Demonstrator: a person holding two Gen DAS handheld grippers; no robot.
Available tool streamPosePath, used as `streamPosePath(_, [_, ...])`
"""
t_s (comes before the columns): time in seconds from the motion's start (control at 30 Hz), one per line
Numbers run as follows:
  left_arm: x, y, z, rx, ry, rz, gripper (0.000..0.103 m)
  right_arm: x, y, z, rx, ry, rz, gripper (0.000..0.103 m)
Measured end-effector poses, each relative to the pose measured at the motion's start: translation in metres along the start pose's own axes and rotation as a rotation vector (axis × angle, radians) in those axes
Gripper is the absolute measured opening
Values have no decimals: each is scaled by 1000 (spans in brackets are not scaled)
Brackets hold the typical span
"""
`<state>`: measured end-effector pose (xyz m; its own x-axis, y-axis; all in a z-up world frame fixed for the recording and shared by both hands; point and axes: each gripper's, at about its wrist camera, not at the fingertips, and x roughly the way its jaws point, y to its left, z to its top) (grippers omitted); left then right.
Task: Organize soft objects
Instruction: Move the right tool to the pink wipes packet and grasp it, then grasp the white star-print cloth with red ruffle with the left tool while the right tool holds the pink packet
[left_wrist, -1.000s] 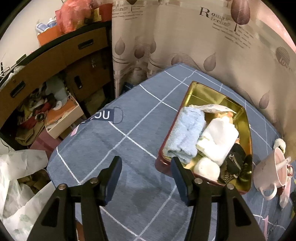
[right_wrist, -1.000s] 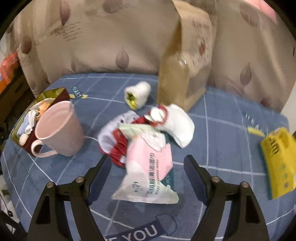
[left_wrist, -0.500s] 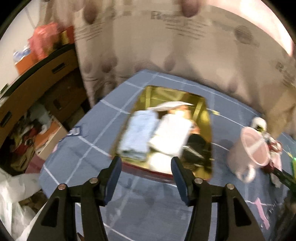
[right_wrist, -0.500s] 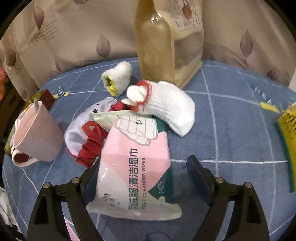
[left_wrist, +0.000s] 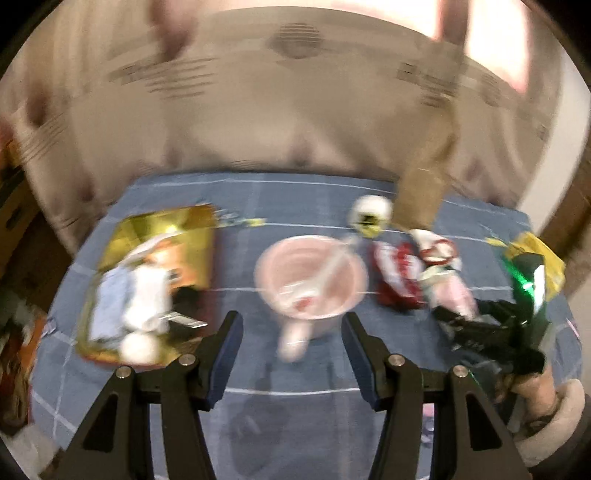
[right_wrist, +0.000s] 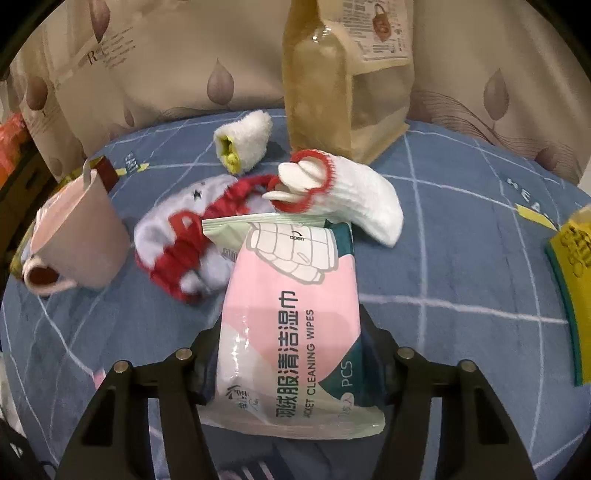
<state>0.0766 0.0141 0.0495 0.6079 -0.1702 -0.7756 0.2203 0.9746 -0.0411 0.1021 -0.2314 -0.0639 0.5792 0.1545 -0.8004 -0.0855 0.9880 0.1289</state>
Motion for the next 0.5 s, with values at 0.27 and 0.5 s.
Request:
streamPosePath(0.27, [38, -85, 16, 104, 108, -201, 61, -30, -32, -34, -4, 11, -73, 57])
streamPosePath(0.5, [92, -124, 31, 111, 221, -241, 61, -44, -92, -44, 128, -18, -144, 57])
